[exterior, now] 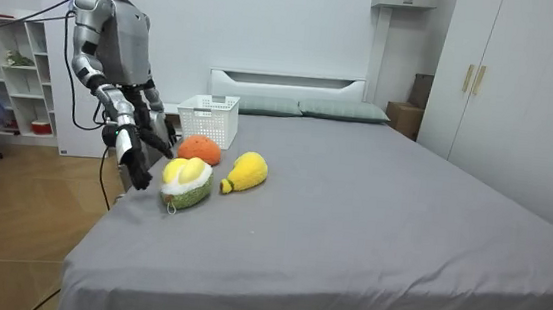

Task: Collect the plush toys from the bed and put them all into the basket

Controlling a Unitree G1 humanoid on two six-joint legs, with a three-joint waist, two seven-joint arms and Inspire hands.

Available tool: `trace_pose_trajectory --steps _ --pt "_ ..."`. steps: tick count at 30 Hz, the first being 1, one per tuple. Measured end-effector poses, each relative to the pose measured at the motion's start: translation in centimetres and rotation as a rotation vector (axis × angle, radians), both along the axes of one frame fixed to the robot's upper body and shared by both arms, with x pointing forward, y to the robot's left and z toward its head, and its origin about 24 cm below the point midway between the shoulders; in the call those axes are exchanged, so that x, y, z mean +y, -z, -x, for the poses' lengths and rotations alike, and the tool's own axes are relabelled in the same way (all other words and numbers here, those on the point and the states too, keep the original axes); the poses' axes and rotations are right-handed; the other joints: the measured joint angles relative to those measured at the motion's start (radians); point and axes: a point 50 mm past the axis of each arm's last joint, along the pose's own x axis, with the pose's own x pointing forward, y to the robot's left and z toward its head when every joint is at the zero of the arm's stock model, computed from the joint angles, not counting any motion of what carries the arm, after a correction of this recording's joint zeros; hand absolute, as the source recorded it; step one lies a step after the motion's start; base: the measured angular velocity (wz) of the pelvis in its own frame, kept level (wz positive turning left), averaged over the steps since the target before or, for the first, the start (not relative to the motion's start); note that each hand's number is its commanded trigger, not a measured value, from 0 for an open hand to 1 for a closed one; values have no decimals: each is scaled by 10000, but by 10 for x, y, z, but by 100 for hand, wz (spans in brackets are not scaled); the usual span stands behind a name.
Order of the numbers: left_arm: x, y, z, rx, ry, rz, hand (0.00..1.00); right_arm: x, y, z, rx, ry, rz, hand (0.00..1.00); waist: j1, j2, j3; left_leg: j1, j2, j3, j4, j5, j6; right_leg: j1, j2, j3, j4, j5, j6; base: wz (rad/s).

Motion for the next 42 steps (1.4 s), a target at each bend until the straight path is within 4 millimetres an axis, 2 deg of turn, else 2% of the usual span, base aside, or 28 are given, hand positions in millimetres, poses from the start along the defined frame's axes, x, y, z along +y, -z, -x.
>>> trace_pose_trajectory --steps 5,12,17,20,30,35,38,42 --pt "-1 0 -2 -57 124 12 0 16 -16 -22 -983 -1457 44 0 89 27 21 -29 3 -20 -4 0 0 11 -5 -29 9 24 -21 0" --pt "-2 0 -4 -132 182 14 0 20 -27 -32 -1552 -2029 189 0 165 44 34 -81 2 -51 -10 -2 2 9 -12 -60 22 34 -21 0" --pt "-2 0 -3 -124 218 1 0 23 -45 -44 -1849 -3230 1654 0 206 69 42 -66 3 -51 -19 -1 1 6 -6 -47 35 35 -24 0" --pt "-2 0 -3 -122 223 9 0 25 -49 -47 -1817 -3733 2111 0 250 74 43 -67 3 -53 -19 -1 2 7 -8 -47 43 35 -24 0" --pt "-2 0 4 98 371 4 0 33 -45 -48 -1348 -4983 2609 0 175 148 23 25 -9 -153 -35 -2 2 185 -31 -251 5 36 -24 3" --pt "-2 -1 6 118 429 -24 0 40 -23 -38 219 -6496 2928 0 232 133 15 39 -5 -160 12 -1 2 226 -36 -253 4 38 -26 1" --pt "-1 -1 4 87 557 -115 0 42 -17 -35 969 -7334 3662 0 307 125 10 41 -5 -165 28 -1 2 228 -36 -259 8 40 -28 0" --pt "0 -3 -1 -91 585 -232 0 36 -11 -31 1502 -7578 3722 0 431 35 11 88 -18 -289 25 -1 1 324 -47 -389 -8 40 -29 8"
